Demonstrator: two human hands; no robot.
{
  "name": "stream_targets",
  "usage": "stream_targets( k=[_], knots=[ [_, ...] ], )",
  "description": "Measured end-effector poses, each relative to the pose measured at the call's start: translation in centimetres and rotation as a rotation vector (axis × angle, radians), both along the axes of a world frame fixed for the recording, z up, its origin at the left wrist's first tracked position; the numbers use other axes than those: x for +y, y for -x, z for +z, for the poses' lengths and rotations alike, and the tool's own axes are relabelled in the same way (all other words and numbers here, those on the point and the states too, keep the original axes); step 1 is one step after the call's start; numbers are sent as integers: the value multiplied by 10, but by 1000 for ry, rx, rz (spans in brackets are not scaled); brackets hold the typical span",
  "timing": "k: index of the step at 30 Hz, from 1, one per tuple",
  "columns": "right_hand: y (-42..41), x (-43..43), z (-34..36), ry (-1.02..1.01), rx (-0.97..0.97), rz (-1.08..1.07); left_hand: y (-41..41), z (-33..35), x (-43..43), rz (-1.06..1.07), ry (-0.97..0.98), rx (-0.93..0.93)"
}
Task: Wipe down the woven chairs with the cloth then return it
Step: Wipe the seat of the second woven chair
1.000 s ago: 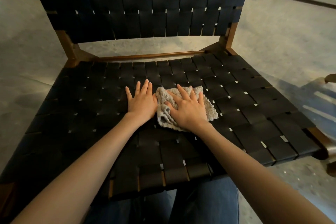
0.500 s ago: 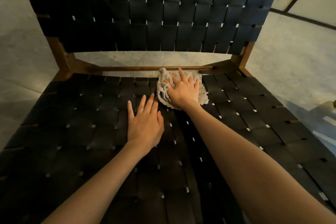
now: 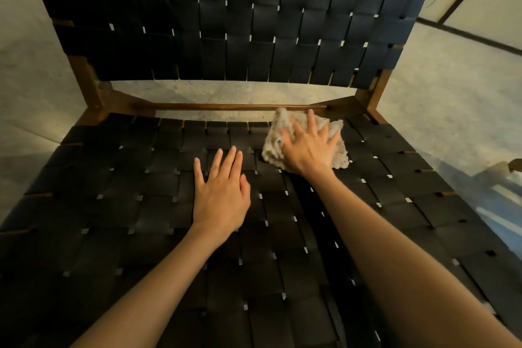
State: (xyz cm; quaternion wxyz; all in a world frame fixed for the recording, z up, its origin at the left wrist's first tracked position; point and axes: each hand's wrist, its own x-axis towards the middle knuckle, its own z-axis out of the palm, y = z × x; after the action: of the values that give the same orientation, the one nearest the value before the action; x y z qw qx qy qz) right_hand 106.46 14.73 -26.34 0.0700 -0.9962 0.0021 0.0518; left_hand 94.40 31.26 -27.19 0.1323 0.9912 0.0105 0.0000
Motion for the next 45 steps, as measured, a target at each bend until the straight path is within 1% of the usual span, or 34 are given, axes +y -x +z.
stream_targets(
  k=[3, 7, 10, 13, 16, 20, 23, 29, 32, 35, 40, 45],
  knots=[
    [32, 22, -4, 13, 3, 121, 0, 0, 1, -14, -7, -18],
    [49, 28, 0, 4, 44, 161, 1, 1, 0, -15, -23, -19],
    [60, 15, 2, -10, 34, 168, -1, 3, -1, -14, -64, 36],
    [74, 4, 7, -26, 56, 154, 0, 6, -2, -105, -85, 93],
    [86, -9, 16, -22, 93, 132, 4, 10, -7, -196, -46, 159],
    [119, -29, 30, -24, 129, 154, 16, 15, -15, -239, -1, 214],
    [156, -44, 45, -63, 113, 170, 23, 22, -23, -195, 31, 251],
    [232, -62, 73, -107, 81, 160, 34, 30, -43, -125, 182, 271],
    [255, -71, 81, -109, 50, 154, 36, 32, -60, -83, 202, 268],
    [260, -85, 84, -87, 28, 123, 39, 34, -78, -67, 211, 286],
    [251, -120, 87, -3, -44, -40, 43, 33, -88, -75, 105, 315],
    [237, -123, 78, 15, -8, 11, 36, 32, -90, -86, 56, 311]
  ],
)
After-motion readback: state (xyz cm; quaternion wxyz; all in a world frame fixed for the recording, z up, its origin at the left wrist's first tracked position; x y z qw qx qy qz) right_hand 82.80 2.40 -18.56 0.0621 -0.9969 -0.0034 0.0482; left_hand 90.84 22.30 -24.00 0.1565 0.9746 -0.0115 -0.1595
